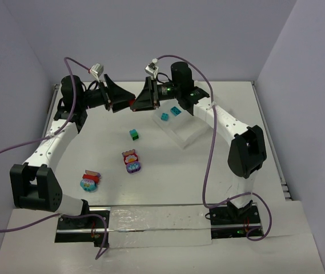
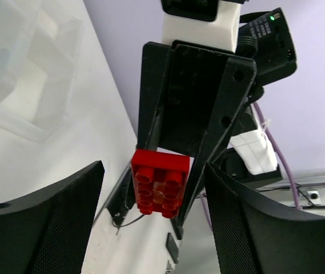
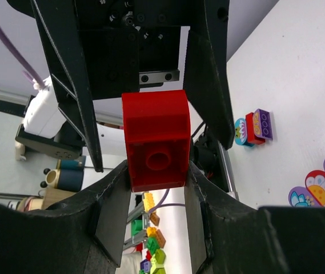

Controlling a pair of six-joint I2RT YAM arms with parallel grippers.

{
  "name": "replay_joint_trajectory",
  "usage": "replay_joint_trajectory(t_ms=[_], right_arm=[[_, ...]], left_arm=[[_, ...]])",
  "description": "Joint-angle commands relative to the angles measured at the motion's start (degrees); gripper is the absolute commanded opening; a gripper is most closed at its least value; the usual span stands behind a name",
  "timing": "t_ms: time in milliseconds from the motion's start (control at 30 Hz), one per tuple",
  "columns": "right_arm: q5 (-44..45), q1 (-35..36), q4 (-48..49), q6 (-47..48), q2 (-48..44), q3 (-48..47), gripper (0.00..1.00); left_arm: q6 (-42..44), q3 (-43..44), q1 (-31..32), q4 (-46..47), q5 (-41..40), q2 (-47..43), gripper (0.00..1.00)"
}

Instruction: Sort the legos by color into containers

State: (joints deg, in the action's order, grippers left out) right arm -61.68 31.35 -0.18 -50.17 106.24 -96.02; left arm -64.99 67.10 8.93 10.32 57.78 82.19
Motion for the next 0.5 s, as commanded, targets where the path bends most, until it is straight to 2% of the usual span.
replay_joint_trajectory(t_ms=[0,33,200,333,367,400,467], right_arm=[[1.7,-0.6,-1.5,1.7,-1.9,0.0,0.00],[2.4,-1.1,-3.1,2.2,-1.9,0.0,0.00],[7.9,-3.3,-10.6,5.7,-2.7,0.0,0.00],[19.6,-8.3,-18.3,5.8,-4.4,3.5,0.00],[20.5,-8.5,-18.7,5.6,-4.5,3.6,0.00],[26.3,-9.9,-21.9,5.5,-5.1,4.4,0.00],[31.7,-11.8,-24.9,5.8,-5.5,4.5,0.00]], left_arm=[[7.1,4.2,0.0,-8.6,-2.4,-0.9,0.84],[8.0,4.6,0.0,-10.5,-3.1,-1.0,0.88],[12.4,6.2,-1.2,-18.1,-6.7,-1.7,0.91],[16.1,6.7,-3.0,-24.2,-11.9,-2.6,0.91],[16.5,6.6,-3.2,-25.0,-12.0,-2.6,0.91],[16.6,5.9,-3.4,-25.4,-12.7,-2.6,0.90],[16.3,5.1,-3.4,-25.3,-13.5,-3.0,0.90]])
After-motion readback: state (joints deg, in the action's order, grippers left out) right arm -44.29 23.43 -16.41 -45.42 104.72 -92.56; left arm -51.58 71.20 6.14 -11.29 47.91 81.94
